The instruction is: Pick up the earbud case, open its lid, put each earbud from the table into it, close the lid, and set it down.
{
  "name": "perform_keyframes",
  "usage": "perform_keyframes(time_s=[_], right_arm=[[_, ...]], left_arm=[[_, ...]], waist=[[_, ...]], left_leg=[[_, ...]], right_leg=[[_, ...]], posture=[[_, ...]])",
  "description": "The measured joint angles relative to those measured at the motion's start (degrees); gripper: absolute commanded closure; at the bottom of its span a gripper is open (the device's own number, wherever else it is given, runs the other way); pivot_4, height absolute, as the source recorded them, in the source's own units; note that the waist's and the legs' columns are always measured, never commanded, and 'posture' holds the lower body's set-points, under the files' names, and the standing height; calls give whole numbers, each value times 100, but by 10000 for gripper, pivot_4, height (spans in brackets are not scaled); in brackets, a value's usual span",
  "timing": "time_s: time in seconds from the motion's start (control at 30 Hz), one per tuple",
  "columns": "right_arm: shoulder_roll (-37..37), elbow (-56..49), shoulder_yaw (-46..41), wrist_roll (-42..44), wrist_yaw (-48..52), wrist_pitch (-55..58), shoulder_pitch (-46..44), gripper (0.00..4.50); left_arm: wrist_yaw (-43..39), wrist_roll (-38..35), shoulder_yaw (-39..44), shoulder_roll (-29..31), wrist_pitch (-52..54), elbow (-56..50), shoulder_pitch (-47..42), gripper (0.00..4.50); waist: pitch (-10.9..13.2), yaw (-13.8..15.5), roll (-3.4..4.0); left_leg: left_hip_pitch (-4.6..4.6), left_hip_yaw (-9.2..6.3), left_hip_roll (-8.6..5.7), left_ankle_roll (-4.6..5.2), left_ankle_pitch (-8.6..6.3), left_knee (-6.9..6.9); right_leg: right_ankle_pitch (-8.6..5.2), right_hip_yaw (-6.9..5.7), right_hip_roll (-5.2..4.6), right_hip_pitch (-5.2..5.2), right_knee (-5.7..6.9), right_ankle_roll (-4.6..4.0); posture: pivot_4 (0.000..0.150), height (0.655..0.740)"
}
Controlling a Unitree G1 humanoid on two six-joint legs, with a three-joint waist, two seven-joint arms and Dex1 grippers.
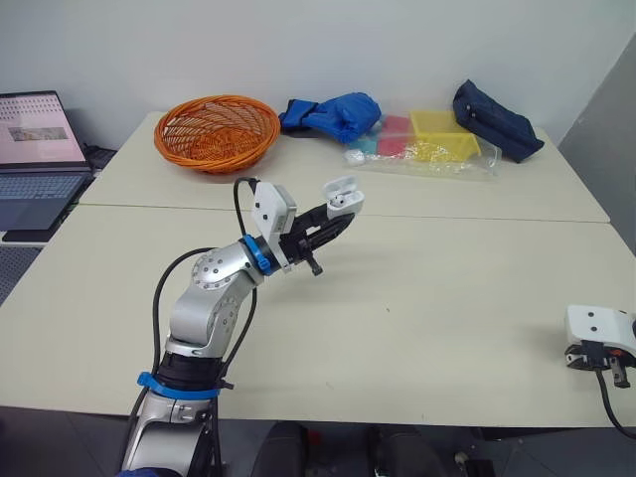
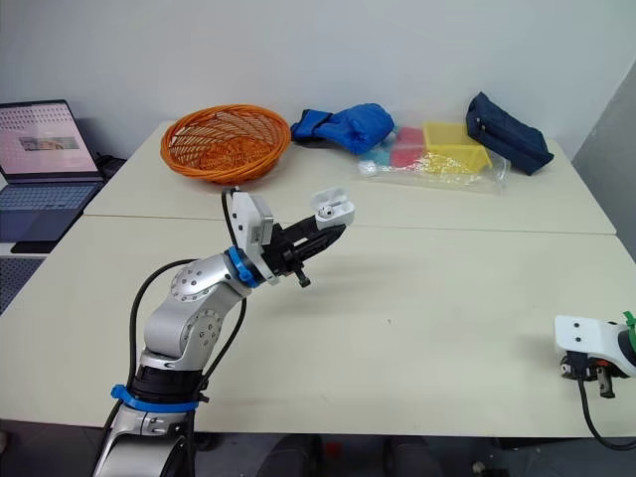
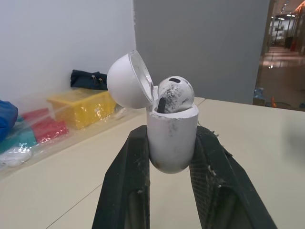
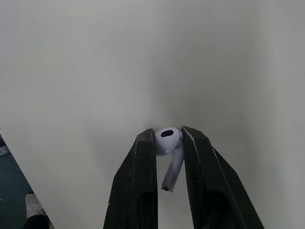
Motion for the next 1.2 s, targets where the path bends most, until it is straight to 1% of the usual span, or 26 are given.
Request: perform_keyframes(time_s=[0.13,0.4,0.77,0.87,1.0,1.2], right_arm=[[44,38,-5,-9,-7,-13,-30,41088],[130,127,-116,-76,-124,-66,-65,12840],[112,59,-260,-43,-23,11,150,12840],[105,8,-295,17,39,139,216,19174],[108,-6,-292,15,99,165,219,32990],[113,51,-309,-5,50,111,248,32990]], left_arm=[[2,-9,1,21,54,0,-1,37544],[-1,-16,0,24,78,1,-35,37544],[5,-32,0,25,105,-18,34,37544],[13,-34,0,24,106,-17,33,37544],[21,-42,0,22,116,-19,33,37544],[21,-63,0,24,179,-156,44,37544]], waist=[[0,1,-1],[-1,2,-2],[-1,12,-2],[-1,12,-2],[-1,9,-2],[-1,7,-2]], left_leg=[[0,2,0,0,0,1],[2,-4,0,0,0,1],[1,-6,-1,0,0,1],[0,-4,0,0,0,1],[2,0,-1,0,0,4],[2,-2,-1,-1,0,6]], right_leg=[[0,2,0,2,-2,1],[1,-2,1,3,2,0],[0,-4,0,4,2,0],[0,-2,1,4,0,0],[1,1,0,4,1,1],[2,0,0,6,2,1]], posture=[[1500,7400],[1500,7400],[1500,7400],[1500,7400],[1500,7400],[1500,7400]])
